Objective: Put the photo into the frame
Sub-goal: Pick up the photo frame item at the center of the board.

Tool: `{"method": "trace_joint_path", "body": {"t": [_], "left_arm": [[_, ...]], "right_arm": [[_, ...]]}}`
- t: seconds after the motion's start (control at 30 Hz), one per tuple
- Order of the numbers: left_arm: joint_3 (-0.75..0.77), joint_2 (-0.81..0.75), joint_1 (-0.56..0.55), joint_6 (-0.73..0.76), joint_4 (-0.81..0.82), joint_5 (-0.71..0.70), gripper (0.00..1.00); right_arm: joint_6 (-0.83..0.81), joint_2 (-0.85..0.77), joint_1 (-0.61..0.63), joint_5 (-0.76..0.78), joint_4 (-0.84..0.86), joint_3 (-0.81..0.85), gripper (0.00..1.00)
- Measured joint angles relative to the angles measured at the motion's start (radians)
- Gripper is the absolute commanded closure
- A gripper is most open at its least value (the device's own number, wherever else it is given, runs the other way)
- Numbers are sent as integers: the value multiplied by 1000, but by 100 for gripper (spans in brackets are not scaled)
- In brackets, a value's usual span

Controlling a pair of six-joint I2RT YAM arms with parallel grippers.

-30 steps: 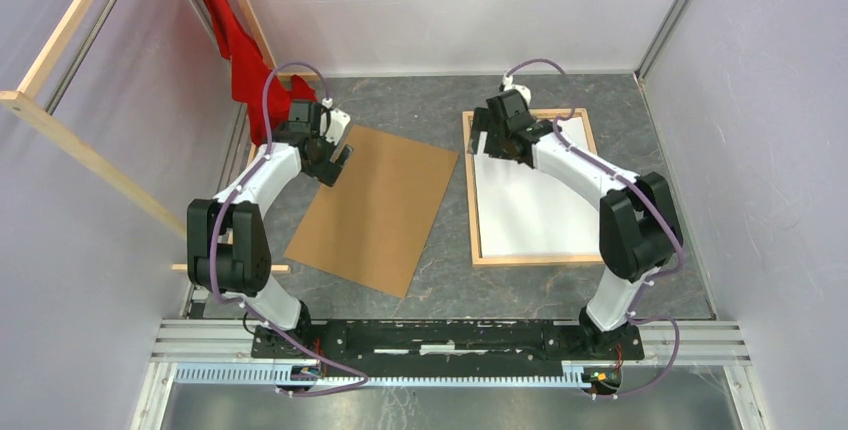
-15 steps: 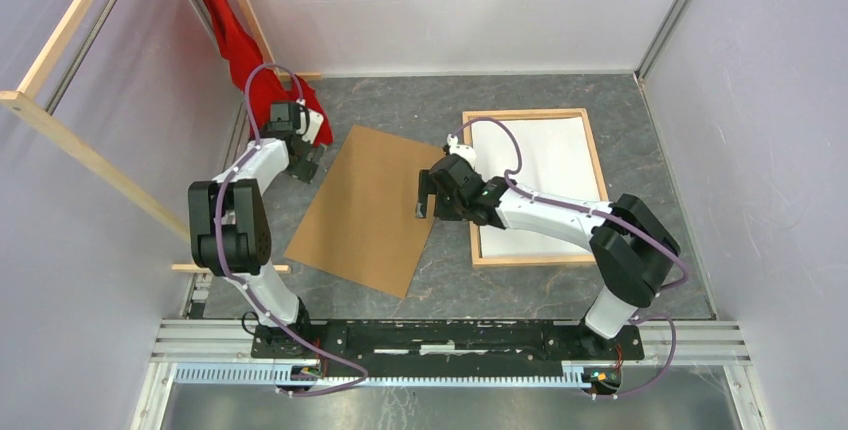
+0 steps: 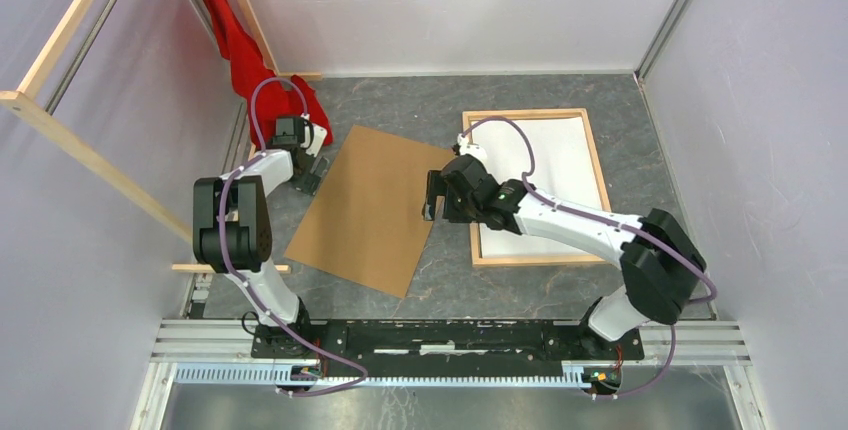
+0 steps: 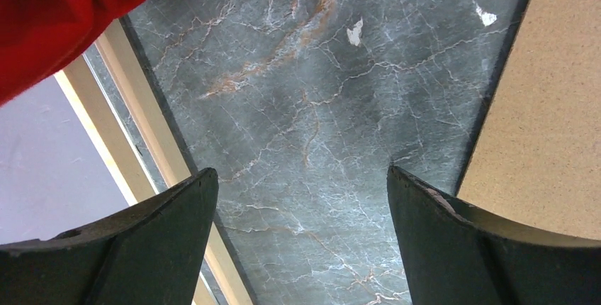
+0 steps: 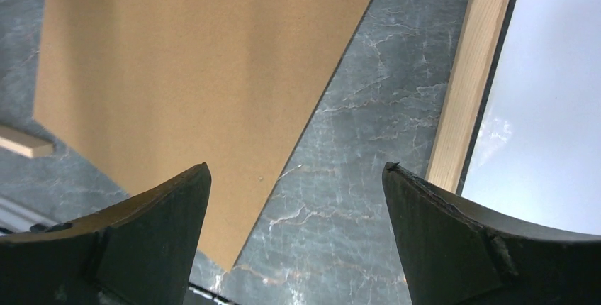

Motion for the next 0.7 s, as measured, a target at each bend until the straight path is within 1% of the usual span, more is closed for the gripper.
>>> {"method": "trace_joint_path", "body": {"t": [0.17,0.27,0.33,0.47,0.57,0.7], "left_arm": [[-21,-11,0,3,31,15,8],[-29,-16,1,15,42,31,10],[-30,-16,1,21,45,38,11],[-30,-14,3,31,48,58,15],[-27,-11,8,31,47,71,19],[-25,-8,10,31,48,88,25]], "right_arm": [[-13,-98,3,-25,-34,-34,2],[-15,-171,5,-13,-108,-84,2],[-14,-278,6,4,-156,-122,2],[11,-403,6,9,-166,-186,2],[32,-380,13,-4,-136,-196,2],[51,-227,46,-23,-50,-188,2]]}}
